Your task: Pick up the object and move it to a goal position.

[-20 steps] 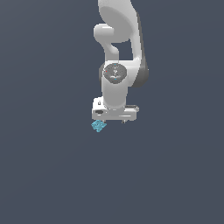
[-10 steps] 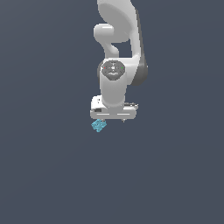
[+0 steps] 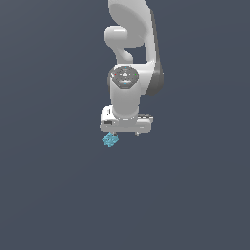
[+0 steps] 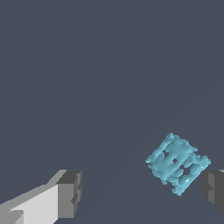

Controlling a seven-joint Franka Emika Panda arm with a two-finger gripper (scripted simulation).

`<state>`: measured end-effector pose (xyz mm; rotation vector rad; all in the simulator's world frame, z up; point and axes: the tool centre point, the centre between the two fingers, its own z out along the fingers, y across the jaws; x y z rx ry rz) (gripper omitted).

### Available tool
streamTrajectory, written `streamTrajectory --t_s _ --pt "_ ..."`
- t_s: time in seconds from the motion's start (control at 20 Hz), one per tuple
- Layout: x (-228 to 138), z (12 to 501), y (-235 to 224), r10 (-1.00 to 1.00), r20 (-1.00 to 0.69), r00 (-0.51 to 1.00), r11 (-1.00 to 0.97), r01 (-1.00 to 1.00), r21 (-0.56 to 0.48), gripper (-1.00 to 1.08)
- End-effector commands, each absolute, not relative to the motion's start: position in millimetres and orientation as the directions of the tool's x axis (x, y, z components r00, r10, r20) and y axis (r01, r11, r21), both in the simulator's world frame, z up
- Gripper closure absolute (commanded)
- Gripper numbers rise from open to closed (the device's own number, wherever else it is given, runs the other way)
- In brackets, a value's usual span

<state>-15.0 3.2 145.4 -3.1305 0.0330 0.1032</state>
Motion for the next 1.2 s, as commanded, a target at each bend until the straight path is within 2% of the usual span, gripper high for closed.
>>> streamTrajectory --t_s 0.0,0.55,1.15 --pt "-16.3 143.2 0.9 -0.043 -0.064 0.997 -0.999 -0.044 -0.008 -0.92" --pt "-30.6 122.7 -22.9 -0.277 -0.044 0.96 -0.961 -0.277 -0.001 -0.92" --pt "-55.5 97.0 -58.9 -0.586 -0.01 0.81 -0.811 -0.586 0.001 -0.92"
